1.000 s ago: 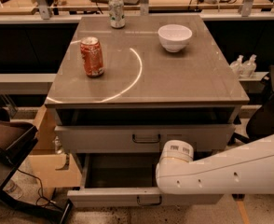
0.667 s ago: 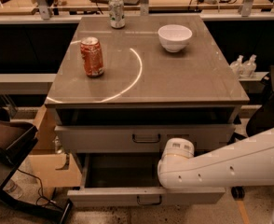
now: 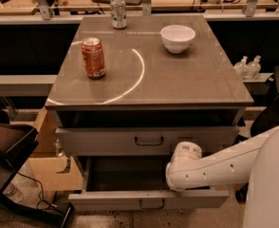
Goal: Open middle drawer
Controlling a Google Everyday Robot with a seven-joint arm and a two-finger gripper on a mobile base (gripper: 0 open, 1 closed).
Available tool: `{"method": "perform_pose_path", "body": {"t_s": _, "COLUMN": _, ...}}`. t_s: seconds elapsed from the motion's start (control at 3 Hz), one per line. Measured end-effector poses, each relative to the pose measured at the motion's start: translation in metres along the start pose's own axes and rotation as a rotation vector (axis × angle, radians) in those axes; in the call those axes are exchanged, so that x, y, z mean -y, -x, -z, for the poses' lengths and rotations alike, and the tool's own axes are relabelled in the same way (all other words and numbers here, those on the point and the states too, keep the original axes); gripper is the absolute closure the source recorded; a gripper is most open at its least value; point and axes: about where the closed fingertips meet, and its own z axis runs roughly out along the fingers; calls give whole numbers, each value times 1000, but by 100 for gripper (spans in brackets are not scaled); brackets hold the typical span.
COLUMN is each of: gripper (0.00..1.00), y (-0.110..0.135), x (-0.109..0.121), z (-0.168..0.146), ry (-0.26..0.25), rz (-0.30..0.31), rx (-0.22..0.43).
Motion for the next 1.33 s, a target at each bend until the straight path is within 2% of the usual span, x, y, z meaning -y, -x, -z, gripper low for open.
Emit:
{"method": "perform_pose_path", "body": {"t_s": 0.33, "gripper": 100, "y": -19, "x": -13, "z": -12, "ry": 36, "rz": -44, "rx": 2}}
{"method": "perform_pose_path", "body": {"t_s": 0.67, "gripper": 100, "y": -36, "x": -33, "z": -21, "ry": 100, "rz": -86, "rx": 7}}
{"method": "perform_pose_path", "body": {"t_s": 1.33, "gripper": 100, "y": -36, "x": -34, "z": -15, "ry": 108, "rz": -88, "rx": 7}}
